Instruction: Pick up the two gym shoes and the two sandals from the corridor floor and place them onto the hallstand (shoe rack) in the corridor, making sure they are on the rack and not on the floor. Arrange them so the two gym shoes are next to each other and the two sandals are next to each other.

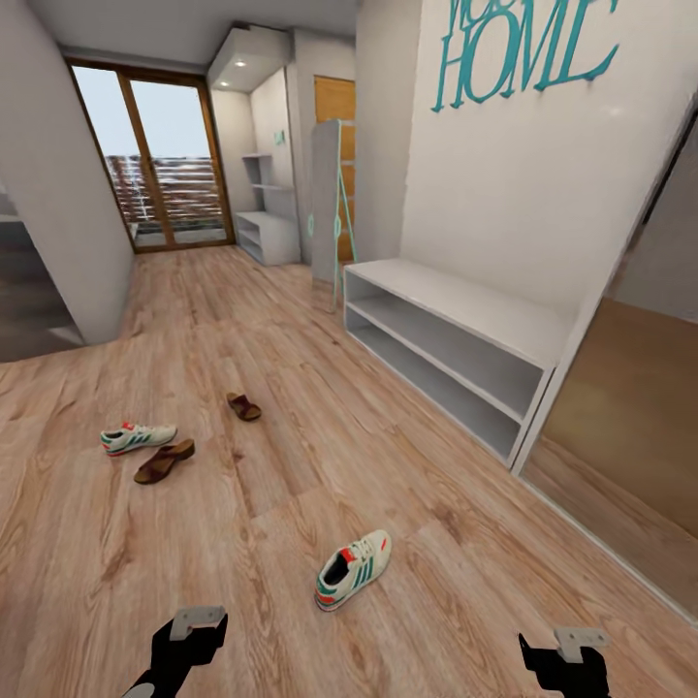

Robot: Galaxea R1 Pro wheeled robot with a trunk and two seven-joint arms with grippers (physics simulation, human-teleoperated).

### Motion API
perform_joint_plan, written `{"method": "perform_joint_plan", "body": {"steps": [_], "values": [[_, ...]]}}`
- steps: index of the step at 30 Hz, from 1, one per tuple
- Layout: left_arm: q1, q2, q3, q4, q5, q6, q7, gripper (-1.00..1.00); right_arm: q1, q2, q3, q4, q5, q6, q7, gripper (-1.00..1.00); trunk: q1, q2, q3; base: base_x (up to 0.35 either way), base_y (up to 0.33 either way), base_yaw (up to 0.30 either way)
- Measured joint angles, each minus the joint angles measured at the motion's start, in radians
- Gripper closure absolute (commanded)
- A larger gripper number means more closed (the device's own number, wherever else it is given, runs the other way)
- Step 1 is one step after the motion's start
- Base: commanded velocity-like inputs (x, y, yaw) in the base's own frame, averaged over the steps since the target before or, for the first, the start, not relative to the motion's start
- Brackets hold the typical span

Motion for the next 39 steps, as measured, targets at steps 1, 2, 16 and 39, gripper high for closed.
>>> {"method": "perform_joint_plan", "body": {"steps": [1,2,16,39], "values": [[0.000,0.000,0.000,0.000,0.000,0.000,0.000,-1.00,0.000,0.000,0.000,0.000,0.000,0.000,0.000,-1.00,0.000,0.000,-0.001,0.032,0.027,-0.293],[0.000,0.000,0.000,0.000,0.000,0.000,0.000,-1.00,0.000,0.000,0.000,0.000,0.000,0.000,0.000,-1.00,0.000,0.000,-0.001,0.020,0.017,-0.291],[0.000,0.006,0.002,-0.001,-0.003,0.005,0.008,-1.00,0.000,0.003,0.000,-0.007,-0.005,-0.001,-0.001,-1.00,0.000,0.000,-0.011,0.003,0.003,-0.284],[0.002,-0.007,0.006,-0.001,-0.051,0.001,0.091,-1.00,0.000,0.043,0.006,0.087,0.002,-0.001,0.003,-1.00,0.000,0.000,-0.030,0.000,0.000,-0.261]]}}
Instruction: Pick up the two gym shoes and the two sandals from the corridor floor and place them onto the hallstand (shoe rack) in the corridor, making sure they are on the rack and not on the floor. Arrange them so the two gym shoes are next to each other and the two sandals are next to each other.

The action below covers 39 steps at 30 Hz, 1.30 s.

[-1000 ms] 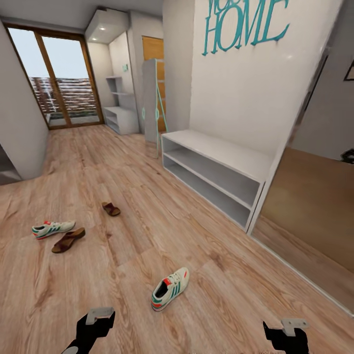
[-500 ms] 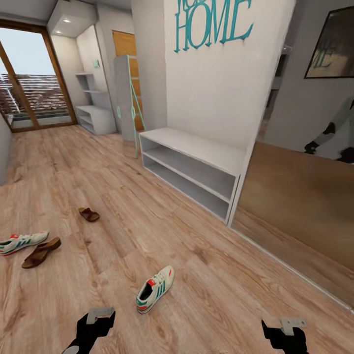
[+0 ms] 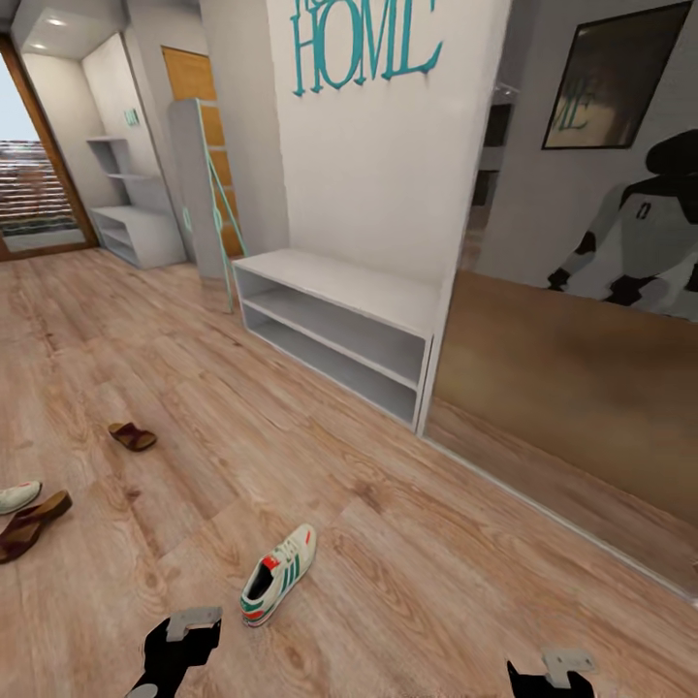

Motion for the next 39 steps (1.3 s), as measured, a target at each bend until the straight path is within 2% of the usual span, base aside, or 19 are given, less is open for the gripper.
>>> {"method": "perform_joint_plan", "body": {"steps": [29,39], "values": [[-0.002,-0.001,0.000,0.001,-0.001,0.005,0.001,-1.00,0.000,0.003,-0.009,0.006,-0.002,0.001,-0.007,-1.00,0.000,0.000,-0.001,0.000,0.001,-0.299],[-0.002,0.001,0.007,0.000,0.002,0.006,0.001,-1.00,0.000,0.001,-0.009,0.004,-0.003,0.001,-0.007,-1.00,0.000,0.000,-0.001,0.000,0.255,-0.241]]}}
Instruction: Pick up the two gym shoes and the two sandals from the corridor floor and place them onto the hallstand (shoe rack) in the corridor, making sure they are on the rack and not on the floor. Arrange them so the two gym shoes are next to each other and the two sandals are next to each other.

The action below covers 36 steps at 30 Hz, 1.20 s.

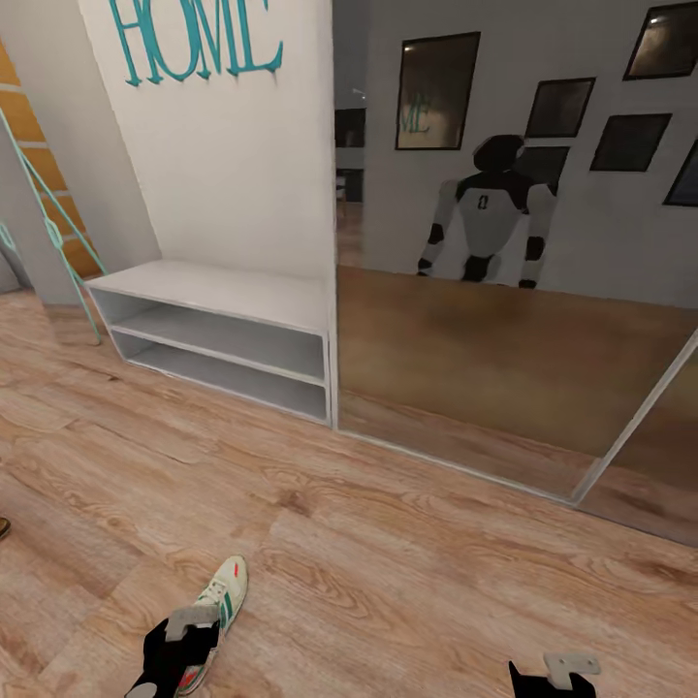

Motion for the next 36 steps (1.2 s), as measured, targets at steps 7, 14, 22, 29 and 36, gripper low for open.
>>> {"method": "perform_joint_plan", "body": {"steps": [7,14,22,29,36], "values": [[0.000,0.000,-0.002,-0.001,-0.003,0.000,0.000,-1.00,0.000,-0.004,0.001,-0.004,0.000,-0.003,0.005,-1.00,0.000,0.000,0.000,0.000,0.272,-0.020],[0.000,0.000,-0.003,-0.001,-0.003,-0.002,0.000,-1.00,0.000,-0.008,0.000,-0.005,0.000,-0.004,0.005,-1.00,0.000,0.000,0.000,0.000,0.057,-0.001],[-0.001,0.000,-0.003,-0.001,-0.003,-0.005,0.000,-1.00,0.000,-0.008,0.000,-0.005,0.000,-0.002,0.004,-1.00,0.000,0.000,0.000,-0.134,0.004,0.000],[-0.001,0.001,-0.001,-0.001,-0.003,-0.005,0.000,-1.00,0.000,-0.007,0.000,-0.005,0.000,-0.001,0.003,-1.00,0.000,0.000,0.000,-0.150,0.000,0.000],[-0.001,0.002,-0.003,-0.001,-0.003,-0.005,0.000,-1.00,0.000,-0.007,0.001,-0.009,-0.001,-0.002,0.003,-1.00,0.000,0.000,0.000,-0.007,0.000,0.000]]}}
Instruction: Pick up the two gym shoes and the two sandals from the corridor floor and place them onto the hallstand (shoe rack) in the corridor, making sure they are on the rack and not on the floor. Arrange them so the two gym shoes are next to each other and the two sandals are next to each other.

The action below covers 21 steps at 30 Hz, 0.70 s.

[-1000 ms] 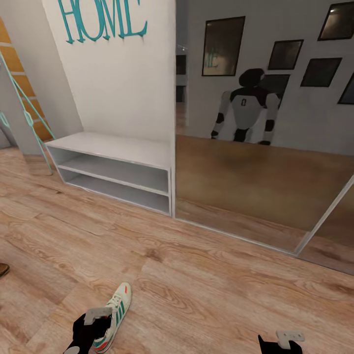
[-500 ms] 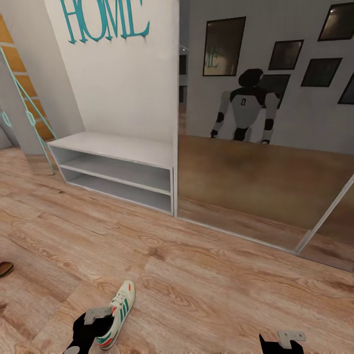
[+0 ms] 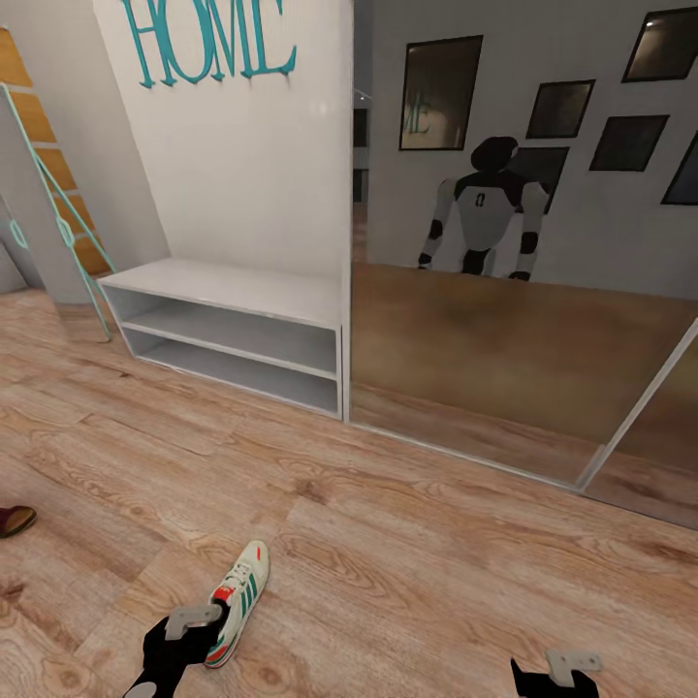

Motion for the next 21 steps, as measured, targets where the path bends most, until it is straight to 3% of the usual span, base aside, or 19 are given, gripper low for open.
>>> {"method": "perform_joint_plan", "body": {"steps": [6,10,14,17,21], "values": [[0.000,0.000,-0.011,0.002,0.001,0.004,-0.004,-1.00,-0.003,-0.001,0.001,-0.039,0.002,-0.002,-0.001,-1.00,0.000,0.000,0.000,0.000,0.000,0.000],[-0.004,0.006,-0.009,0.015,0.002,0.007,-0.012,-1.00,-0.020,-0.001,0.007,-0.168,0.003,0.005,0.005,-1.00,0.000,0.000,0.000,0.000,0.000,0.000],[-0.016,0.008,-0.009,0.050,-0.001,0.027,-0.024,-1.00,-0.073,0.007,0.044,-0.309,0.003,0.035,0.011,-1.00,0.000,0.000,0.000,0.000,0.000,0.000],[-0.053,0.010,-0.010,0.065,-0.015,0.091,-0.048,-1.00,-0.130,0.012,0.101,-0.389,0.001,0.137,0.045,-1.00,0.000,0.000,0.000,0.000,0.000,0.000],[-0.091,0.013,-0.010,0.074,-0.036,0.154,-0.069,-1.00,-0.196,0.013,0.130,-0.443,0.000,0.283,0.113,-1.00,0.000,0.000,0.000,0.000,0.000,0.000]]}}
